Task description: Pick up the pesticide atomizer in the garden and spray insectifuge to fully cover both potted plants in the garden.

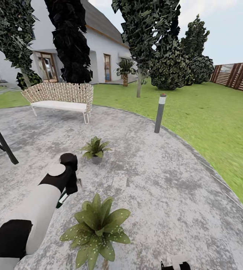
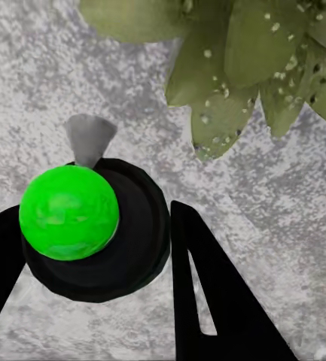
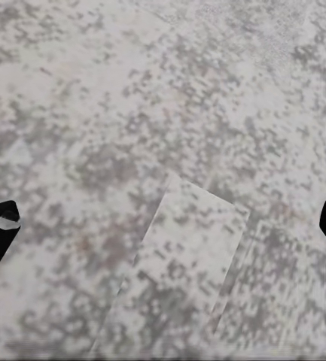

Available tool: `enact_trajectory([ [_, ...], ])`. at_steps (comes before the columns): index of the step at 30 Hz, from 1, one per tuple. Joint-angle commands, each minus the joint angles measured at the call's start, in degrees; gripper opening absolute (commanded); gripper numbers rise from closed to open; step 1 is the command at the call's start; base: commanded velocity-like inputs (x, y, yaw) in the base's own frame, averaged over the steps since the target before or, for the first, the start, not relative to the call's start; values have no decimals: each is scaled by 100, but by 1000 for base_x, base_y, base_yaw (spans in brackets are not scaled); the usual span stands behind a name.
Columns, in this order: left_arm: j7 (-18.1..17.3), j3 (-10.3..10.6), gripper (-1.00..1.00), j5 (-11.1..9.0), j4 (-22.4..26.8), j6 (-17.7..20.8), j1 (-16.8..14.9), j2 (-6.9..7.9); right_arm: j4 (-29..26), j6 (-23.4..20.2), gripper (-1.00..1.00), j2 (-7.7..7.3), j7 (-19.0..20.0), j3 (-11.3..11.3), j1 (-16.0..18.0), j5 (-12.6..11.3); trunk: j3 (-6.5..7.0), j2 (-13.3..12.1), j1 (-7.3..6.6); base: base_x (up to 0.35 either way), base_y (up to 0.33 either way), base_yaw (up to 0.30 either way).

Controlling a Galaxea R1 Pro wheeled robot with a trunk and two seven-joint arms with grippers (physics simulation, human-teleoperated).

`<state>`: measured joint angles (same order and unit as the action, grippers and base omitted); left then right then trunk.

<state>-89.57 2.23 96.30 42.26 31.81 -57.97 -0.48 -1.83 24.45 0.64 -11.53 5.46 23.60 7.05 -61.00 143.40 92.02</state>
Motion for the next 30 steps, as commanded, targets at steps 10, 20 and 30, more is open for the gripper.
enact_trajectory([
  [10, -43, 753, -100, -178, -1649, 1, -73, -314, 7, -2, 100, 14, -68, 51, 5, 43, -12, 2, -1, 0, 0, 10],
  [20, -43, 779, -100, -187, -1635, 34, -152, -665, 23, -2, 100, -28, -47, 69, 5, 68, -29, 2, -1, 0, 0, 79],
  [30, -43, 779, -100, -199, -1624, 54, -153, -696, -1, -2, 100, 23, -68, 42, 5, 42, -81, 2, -1, 0, -81, 93],
])
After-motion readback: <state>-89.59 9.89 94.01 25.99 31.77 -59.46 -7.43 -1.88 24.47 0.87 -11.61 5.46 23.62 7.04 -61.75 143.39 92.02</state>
